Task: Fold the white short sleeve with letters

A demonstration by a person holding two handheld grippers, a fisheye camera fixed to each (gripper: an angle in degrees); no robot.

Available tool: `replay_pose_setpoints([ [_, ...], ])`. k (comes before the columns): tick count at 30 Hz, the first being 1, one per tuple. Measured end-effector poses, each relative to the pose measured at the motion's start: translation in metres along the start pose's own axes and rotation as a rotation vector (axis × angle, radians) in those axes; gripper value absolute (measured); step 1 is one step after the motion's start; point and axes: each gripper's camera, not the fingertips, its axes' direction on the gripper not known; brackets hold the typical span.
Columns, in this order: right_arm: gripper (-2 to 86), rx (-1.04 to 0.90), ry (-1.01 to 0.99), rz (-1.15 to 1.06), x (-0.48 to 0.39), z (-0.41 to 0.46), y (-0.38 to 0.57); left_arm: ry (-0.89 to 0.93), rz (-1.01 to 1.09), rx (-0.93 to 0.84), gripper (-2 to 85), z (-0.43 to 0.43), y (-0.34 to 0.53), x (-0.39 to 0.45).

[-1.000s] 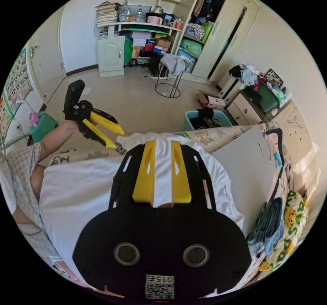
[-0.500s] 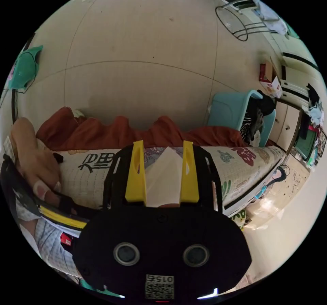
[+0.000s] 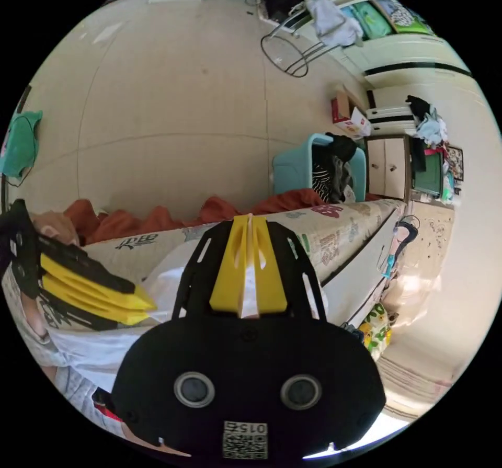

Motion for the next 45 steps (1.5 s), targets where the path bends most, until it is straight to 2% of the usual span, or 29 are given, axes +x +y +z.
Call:
replay_pose_setpoints([
  [4,-0.9,0.172,-0.004,0.147,0.036,-0.045,0.091,0.046,0.082,0.011,-0.2,-0.009,-0.044,0.007],
  [7,-0.9,0.252,0.019,0.236,0.048,-0.063,0.172,0.060,0.221,-0.011,-0.1,0.002,-0.085,0.046],
  [9,-0.8,0.299,0.028,0.310,0.052,-0.066,0.224,0.149,0.352,-0.058,0.1,0.023,-0.110,0.089],
  [12,-0.5,0.357,-0.072,0.432,0.048,-0.055,0.314,0.237,0.468,-0.149,1.2,0.058,-0.117,0.134],
  [15,0.6,0.290,-0.086,0.512,0.028,-0.020,0.388,0.276,0.495,-0.219,3.0,0.082,-0.111,0.147],
  [17,4.7,0.223,-0.133,0.584,0.025,0.007,0.436,0.239,0.479,-0.225,4.4,0.086,-0.113,0.142],
  [20,7.8,0.291,-0.227,0.660,0.031,0.008,0.482,0.215,0.424,-0.209,6.0,0.090,-0.124,0.123],
  [25,9.5,0.415,-0.268,0.524,0.004,-0.015,0.488,0.179,0.413,-0.237,7.2,0.128,-0.144,0.111],
  [29,10.9,0.478,-0.489,0.296,-0.040,-0.029,0.475,0.162,0.426,-0.275,5.8,0.155,-0.147,0.105],
  [31,9.8,0.454,-0.433,0.239,-0.061,-0.034,0.472,0.149,0.432,-0.285,3.1,0.163,-0.146,0.100],
  [35,1.0,0.419,-0.245,0.245,-0.084,-0.043,0.483,0.158,0.407,-0.293,0.5,0.173,-0.141,0.081],
  [40,1.2,0.425,-0.313,0.252,-0.077,-0.050,0.503,0.180,0.393,-0.298,0.4,0.182,-0.146,0.063],
  [45,7.1,0.479,-0.467,0.374,-0.031,-0.062,0.548,0.191,0.319,-0.271,4.2,0.175,-0.162,0.024],
])
